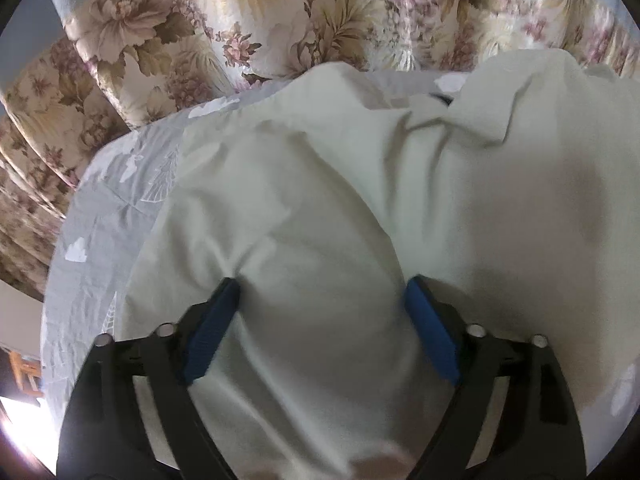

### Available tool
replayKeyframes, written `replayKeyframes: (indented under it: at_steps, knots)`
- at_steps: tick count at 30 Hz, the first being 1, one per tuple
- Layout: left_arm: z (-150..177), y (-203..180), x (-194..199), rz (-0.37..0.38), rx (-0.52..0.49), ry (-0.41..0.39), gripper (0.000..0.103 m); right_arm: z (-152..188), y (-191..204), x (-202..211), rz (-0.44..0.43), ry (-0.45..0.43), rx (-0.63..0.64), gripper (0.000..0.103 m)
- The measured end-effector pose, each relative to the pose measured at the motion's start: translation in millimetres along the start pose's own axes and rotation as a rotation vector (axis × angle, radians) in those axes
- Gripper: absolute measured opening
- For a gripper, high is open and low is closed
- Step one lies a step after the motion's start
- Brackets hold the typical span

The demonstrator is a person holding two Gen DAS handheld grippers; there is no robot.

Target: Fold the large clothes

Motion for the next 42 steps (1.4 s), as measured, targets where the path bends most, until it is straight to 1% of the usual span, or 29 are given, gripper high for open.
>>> replayKeyframes:
  at_steps: [1, 2, 3, 6, 7, 9, 11, 13, 15, 17, 18, 19, 20, 21, 22, 24, 26, 27, 29, 31, 33, 34, 35, 36, 37, 38, 39, 40, 42]
  knots:
    - [-1.5, 12.8, 9.1, 0.032, 0.040, 0.002, 0.071, -4.8, 13.1, 0.6, 0.000, 0.006, 0.033, 0.020]
    - [-2.7, 25.3, 17.8, 0.058, 0.072, 0.000, 0.071, -11.7, 32.8, -0.3, 0.000, 0.023, 0.082, 0.020]
    - [-4.3, 38.7, 26.5, 0.058, 0.086, -0.009, 0.071, -14.4, 47.8, -1.6, 0.002, 0.039, 0.120, 0.020]
    - [-6.8, 87.8, 43.6, -0.049, 0.047, -0.022, 0.071, -14.4, 107.9, -24.5, 0.034, 0.129, 0.289, 0.020]
    - [-4.9, 108.3, 43.7, -0.065, 0.045, 0.001, 0.071, -8.2, 131.0, -36.5, 0.042, 0.164, 0.358, 0.020]
    - [0.4, 137.5, 40.3, -0.090, 0.067, 0.041, 0.071, 7.4, 169.1, -66.2, 0.044, 0.232, 0.424, 0.020]
    - [9.3, 167.6, 36.4, -0.128, 0.095, 0.068, 0.071, 21.6, 189.8, -92.6, 0.031, 0.280, 0.408, 0.020]
    - [22.0, 190.1, 34.5, -0.131, 0.141, 0.095, 0.071, 42.6, 201.8, -125.1, 0.007, 0.353, 0.343, 0.020]
    - [33.0, 200.2, 33.1, -0.133, 0.157, 0.114, 0.071, 56.6, 209.7, -138.9, 0.016, 0.362, 0.366, 0.020]
    - [42.0, 206.4, 31.5, -0.130, 0.157, 0.133, 0.071, 54.4, 210.1, -134.6, 0.014, 0.370, 0.369, 0.021]
    - [45.0, 207.5, 31.4, -0.121, 0.166, 0.139, 0.071, 48.7, 207.5, -127.3, -0.002, 0.375, 0.360, 0.026]
    - [44.8, 207.8, 32.6, -0.115, 0.174, 0.138, 0.071, 45.9, 205.9, -118.3, -0.020, 0.374, 0.352, 0.038]
    - [45.9, 206.0, 34.3, -0.110, 0.181, 0.135, 0.071, 41.6, 205.1, -108.8, -0.046, 0.368, 0.334, 0.047]
    - [45.2, 205.3, 35.5, -0.102, 0.184, 0.128, 0.071, 36.4, 204.3, -97.8, -0.070, 0.355, 0.322, 0.060]
    - [42.4, 200.8, 38.0, -0.096, 0.179, 0.118, 0.071, 31.2, 204.3, -80.8, -0.088, 0.327, 0.330, 0.064]
    - [38.0, 195.1, 40.9, -0.095, 0.161, 0.106, 0.071, 22.2, 199.2, -43.7, -0.113, 0.259, 0.370, 0.064]
    - [31.2, 187.7, 44.0, -0.089, 0.139, 0.086, 0.074, 13.1, 183.2, -18.7, -0.139, 0.220, 0.338, 0.064]
    - [28.4, 183.2, 46.2, -0.086, 0.130, 0.076, 0.076, 8.2, 172.3, -7.0, -0.159, 0.201, 0.299, 0.064]
    - [21.3, 171.7, 49.9, -0.074, 0.117, 0.056, 0.077, -4.4, 134.2, 18.3, -0.187, 0.148, 0.184, 0.066]
    - [14.7, 157.8, 52.4, -0.051, 0.105, 0.045, 0.077, -11.5, 96.3, 28.7, -0.157, 0.114, 0.107, 0.069]
    - [6.8, 140.8, 55.5, -0.020, 0.089, 0.033, 0.077, -12.6, 55.5, 31.2, -0.090, 0.084, 0.050, 0.069]
    - [3.8, 134.9, 56.2, -0.008, 0.085, 0.028, 0.077, -11.1, 25.3, 28.1, -0.040, 0.066, -0.018, 0.069]
    - [-0.9, 127.1, 57.6, 0.007, 0.087, 0.021, 0.077, -6.9, 0.1, 21.9, -0.013, 0.064, -0.095, 0.069]
    - [-5.4, 120.6, 59.2, 0.022, 0.090, 0.015, 0.078, 1.0, -21.1, 12.3, -0.014, 0.072, -0.175, 0.069]
    - [-12.0, 112.0, 60.4, 0.048, 0.098, 0.013, 0.078, 10.4, -29.9, 1.2, -0.032, 0.086, -0.225, 0.069]
    - [-16.7, 105.0, 60.9, 0.072, 0.104, 0.015, 0.078, 22.2, -38.0, -9.9, -0.073, 0.100, -0.282, 0.069]
    - [-22.9, 95.8, 62.3, 0.113, 0.118, 0.022, 0.080, 32.4, -40.6, -20.1, -0.104, 0.114, -0.319, 0.069]
    - [-26.4, 89.7, 63.8, 0.134, 0.128, 0.023, 0.081, 39.7, -40.7, -27.7, -0.127, 0.123, -0.349, 0.069]
    - [-35.0, 77.6, 69.8, 0.171, 0.149, 0.013, 0.085, 50.7, -42.0, -41.7, -0.209, 0.123, -0.428, 0.069]
Point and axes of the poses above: each gripper's, at about its wrist camera, not at the fingertips, and x roughly against the way its jaws point, y to its left, z to its underside, the point moved 4 cm from there along -x, roughly the way its jaws point, and after that the axes turned 15 degrees about -y, right-handed, at the moved point
